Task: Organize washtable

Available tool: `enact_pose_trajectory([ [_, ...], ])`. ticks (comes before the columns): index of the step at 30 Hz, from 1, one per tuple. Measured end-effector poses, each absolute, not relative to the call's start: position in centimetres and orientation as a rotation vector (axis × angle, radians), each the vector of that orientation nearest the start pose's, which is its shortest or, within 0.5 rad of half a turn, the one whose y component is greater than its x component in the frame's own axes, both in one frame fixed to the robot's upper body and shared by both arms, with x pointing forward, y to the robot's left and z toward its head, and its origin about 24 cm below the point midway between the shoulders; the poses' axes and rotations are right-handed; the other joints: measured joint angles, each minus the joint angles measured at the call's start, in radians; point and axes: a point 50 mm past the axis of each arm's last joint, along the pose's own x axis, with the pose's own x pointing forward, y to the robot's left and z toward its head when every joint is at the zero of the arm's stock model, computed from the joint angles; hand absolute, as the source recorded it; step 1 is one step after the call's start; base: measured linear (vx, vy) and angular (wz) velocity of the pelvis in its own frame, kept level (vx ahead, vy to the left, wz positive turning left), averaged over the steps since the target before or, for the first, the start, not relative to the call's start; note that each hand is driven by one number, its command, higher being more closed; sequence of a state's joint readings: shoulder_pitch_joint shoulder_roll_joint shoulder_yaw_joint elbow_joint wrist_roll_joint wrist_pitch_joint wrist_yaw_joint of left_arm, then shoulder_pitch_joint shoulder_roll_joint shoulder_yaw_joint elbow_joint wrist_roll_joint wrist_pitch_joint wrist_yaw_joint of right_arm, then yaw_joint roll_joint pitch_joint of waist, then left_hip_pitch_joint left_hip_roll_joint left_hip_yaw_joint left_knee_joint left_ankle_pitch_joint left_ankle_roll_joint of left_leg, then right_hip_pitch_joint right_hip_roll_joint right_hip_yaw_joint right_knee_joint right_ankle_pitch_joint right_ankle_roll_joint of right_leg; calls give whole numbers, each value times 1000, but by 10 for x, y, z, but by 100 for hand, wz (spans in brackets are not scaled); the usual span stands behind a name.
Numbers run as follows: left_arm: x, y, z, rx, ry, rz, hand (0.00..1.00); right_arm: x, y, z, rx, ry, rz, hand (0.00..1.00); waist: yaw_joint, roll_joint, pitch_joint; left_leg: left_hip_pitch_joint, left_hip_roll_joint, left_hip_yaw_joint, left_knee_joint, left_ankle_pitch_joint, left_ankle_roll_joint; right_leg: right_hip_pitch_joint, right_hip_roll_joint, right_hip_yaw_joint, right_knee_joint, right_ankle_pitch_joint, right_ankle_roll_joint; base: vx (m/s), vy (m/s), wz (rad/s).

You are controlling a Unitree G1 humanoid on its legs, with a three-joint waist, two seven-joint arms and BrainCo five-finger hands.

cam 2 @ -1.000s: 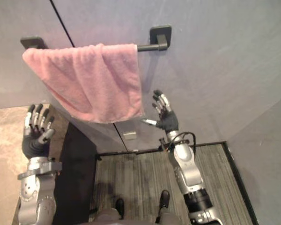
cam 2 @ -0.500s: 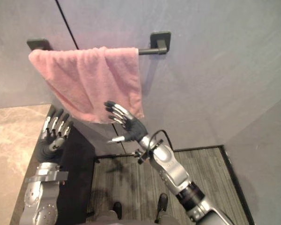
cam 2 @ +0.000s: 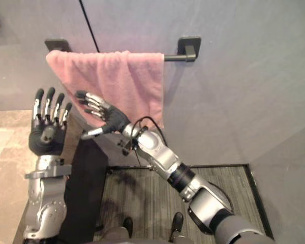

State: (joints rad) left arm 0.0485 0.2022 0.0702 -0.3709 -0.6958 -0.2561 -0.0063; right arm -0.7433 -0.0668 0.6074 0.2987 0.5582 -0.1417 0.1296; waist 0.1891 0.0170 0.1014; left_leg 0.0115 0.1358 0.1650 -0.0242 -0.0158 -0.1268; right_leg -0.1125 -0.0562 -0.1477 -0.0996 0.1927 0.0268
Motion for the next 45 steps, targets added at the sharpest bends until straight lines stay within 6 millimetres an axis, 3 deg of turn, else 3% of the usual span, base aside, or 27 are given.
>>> enact_pose_trajectory([
  [5,263,197,141,-494,-534,-24,0,343,-2,205,204,-410,671,0,-3,-2,2,-10,2,1,-28,21,-1,-23,4,0,0,4,-4,-2,3,1],
  [11,301,185,132,-525,-422,-48,0,352,-16,216,212,-433,577,0,-14,-14,19,-18,3,17,-19,20,-2,-38,8,19,0,7,-7,3,12,-9],
  [16,332,192,129,-498,-320,-39,0,363,-21,249,240,-486,531,0,-35,-28,77,-42,2,42,4,18,-2,-68,10,50,0,28,-9,-70,10,-16],
  [20,341,197,120,-532,-252,1,0,363,-21,250,271,-479,528,0,-42,-27,79,-53,3,60,8,18,-2,-88,13,69,0,37,-12,-39,20,-15],
  [24,354,202,127,-588,-245,51,0,364,-24,253,306,-479,511,0,-53,-27,102,-65,5,63,9,19,-3,-104,17,75,0,41,-17,-48,16,-5],
  [30,360,231,126,-664,-238,214,0,365,-26,251,317,-472,506,0,-72,-26,112,-69,5,87,16,19,-3,-120,21,101,0,48,-17,-25,27,-14],
  [35,360,252,121,-708,-227,305,0,361,-43,237,362,-461,481,0,-73,-28,123,-70,5,89,30,16,-7,-119,22,111,0,48,-14,-33,33,-5],
  [38,357,273,117,-694,-210,380,0,359,-46,224,388,-429,476,0,-91,-29,126,-69,6,95,30,15,-7,-120,22,111,0,47,-15,-47,41,-1],
  [45,350,298,107,-694,-174,483,0,348,-53,196,416,-382,508,0,-93,-30,127,-68,7,100,32,15,-8,-120,24,112,0,48,-14,-10,38,-2],
])
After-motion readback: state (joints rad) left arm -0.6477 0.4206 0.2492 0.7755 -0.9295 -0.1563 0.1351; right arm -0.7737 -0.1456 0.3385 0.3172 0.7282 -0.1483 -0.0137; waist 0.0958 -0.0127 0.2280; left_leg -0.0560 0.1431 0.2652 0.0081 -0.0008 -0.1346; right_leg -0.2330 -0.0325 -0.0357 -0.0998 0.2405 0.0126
